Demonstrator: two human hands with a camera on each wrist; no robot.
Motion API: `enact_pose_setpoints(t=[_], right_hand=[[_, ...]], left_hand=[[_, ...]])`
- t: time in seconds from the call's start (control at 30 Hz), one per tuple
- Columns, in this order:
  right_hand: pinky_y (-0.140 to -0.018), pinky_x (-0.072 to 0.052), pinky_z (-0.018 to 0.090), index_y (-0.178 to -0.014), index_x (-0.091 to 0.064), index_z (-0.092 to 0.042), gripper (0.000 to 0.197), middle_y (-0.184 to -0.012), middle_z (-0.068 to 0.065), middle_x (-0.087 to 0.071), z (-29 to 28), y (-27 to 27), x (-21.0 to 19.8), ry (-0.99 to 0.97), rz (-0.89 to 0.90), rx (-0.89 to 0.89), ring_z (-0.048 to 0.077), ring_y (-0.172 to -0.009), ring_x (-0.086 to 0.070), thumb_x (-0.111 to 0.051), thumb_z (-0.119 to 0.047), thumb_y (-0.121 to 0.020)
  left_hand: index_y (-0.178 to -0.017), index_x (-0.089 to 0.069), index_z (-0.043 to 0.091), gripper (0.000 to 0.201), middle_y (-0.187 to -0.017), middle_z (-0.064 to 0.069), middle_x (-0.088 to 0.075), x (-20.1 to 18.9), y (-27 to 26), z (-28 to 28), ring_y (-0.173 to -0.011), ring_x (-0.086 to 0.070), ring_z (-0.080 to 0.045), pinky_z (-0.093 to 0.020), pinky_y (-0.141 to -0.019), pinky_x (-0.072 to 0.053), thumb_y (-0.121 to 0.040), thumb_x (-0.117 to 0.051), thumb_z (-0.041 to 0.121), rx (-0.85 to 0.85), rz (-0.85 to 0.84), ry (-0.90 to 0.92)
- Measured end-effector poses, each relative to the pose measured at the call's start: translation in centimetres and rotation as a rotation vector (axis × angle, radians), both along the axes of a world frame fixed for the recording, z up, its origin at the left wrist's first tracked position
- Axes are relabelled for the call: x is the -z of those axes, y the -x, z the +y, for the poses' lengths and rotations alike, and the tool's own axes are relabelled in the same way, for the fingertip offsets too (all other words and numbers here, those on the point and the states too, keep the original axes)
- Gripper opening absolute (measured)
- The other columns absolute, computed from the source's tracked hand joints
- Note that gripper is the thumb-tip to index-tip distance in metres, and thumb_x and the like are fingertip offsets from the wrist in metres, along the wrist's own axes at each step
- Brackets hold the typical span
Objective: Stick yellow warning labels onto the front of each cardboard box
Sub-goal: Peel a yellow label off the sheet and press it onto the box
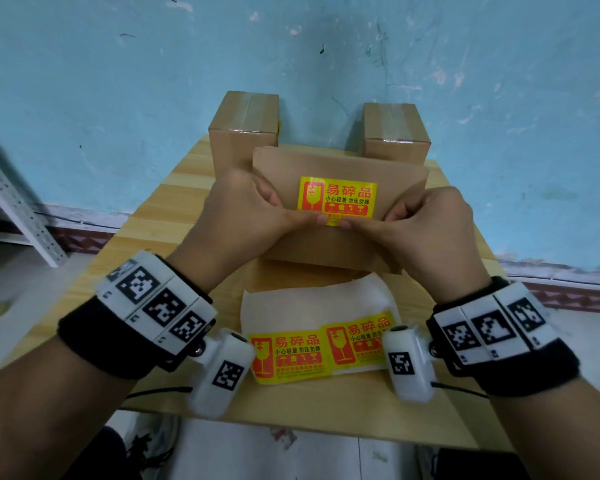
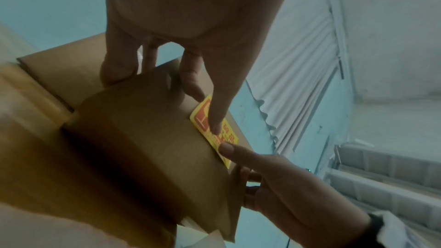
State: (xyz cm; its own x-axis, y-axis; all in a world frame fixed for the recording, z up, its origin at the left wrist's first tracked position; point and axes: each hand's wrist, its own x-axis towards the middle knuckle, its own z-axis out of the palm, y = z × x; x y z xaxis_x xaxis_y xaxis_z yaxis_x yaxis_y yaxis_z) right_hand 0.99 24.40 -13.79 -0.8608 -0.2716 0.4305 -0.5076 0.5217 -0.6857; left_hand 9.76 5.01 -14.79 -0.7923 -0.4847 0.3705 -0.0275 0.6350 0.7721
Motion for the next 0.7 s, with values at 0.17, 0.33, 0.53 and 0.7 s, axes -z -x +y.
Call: enact_pose_setpoints(t=[0.17,0.33,0.53,0.7], right_hand=[[-0.048,-0.037,0.027,-0.047,-0.06,-0.003,0.066,-0.048,0.009,-0.059,0.0,-0.5,-0.1,-0.067,0.077,0.027,0.018,-0.049,-0.058,-0.084,-0.064,-0.057],[-0.046,-0.038,0.027,-0.05,-0.062,0.0,0.063,-0.048,0.008,-0.06,0.3,0.0,0.0,-0.048,0.07,0.012,0.017,-0.048,-0.058,-0.087,-0.058,-0.057],[-0.044,-0.033,0.014,-0.044,-0.056,-0.006,0.052,-0.045,0.008,-0.059,1.4,1.0,0.0,0.011,0.028,-0.11,0.01,-0.04,-0.049,-0.088,-0.041,-0.068],[-0.045,-0.034,0.013,-0.048,-0.057,-0.001,0.051,-0.048,0.014,-0.061,1.6,1.3,0.2,0.006,0.033,-0.151,0.011,-0.042,-0.049,-0.084,-0.035,-0.074]], left_hand=[[-0.041,-0.051,0.011,0.066,-0.037,0.007,-0.043,0.3,0.1,1.5,-0.037,-0.044,-0.007,-0.022,-0.047,-0.032,-0.052,-0.083,0.067,-0.18,0.006,0.12],[-0.04,-0.052,0.012,0.062,-0.037,0.006,-0.046,0.2,0.1,1.2,-0.037,-0.046,-0.007,-0.023,-0.046,-0.032,-0.054,-0.085,0.064,-0.149,0.015,0.13],[-0.035,-0.044,0.015,0.062,-0.035,0.007,-0.041,0.1,0.1,-1.1,-0.038,-0.038,-0.008,-0.028,-0.049,-0.034,-0.061,-0.089,0.049,0.015,0.048,0.039],[-0.036,-0.043,0.015,0.059,-0.039,0.008,-0.04,-0.1,0.0,-1.7,-0.042,-0.036,-0.007,-0.019,-0.047,-0.03,-0.065,-0.089,0.039,0.066,0.028,-0.034]])
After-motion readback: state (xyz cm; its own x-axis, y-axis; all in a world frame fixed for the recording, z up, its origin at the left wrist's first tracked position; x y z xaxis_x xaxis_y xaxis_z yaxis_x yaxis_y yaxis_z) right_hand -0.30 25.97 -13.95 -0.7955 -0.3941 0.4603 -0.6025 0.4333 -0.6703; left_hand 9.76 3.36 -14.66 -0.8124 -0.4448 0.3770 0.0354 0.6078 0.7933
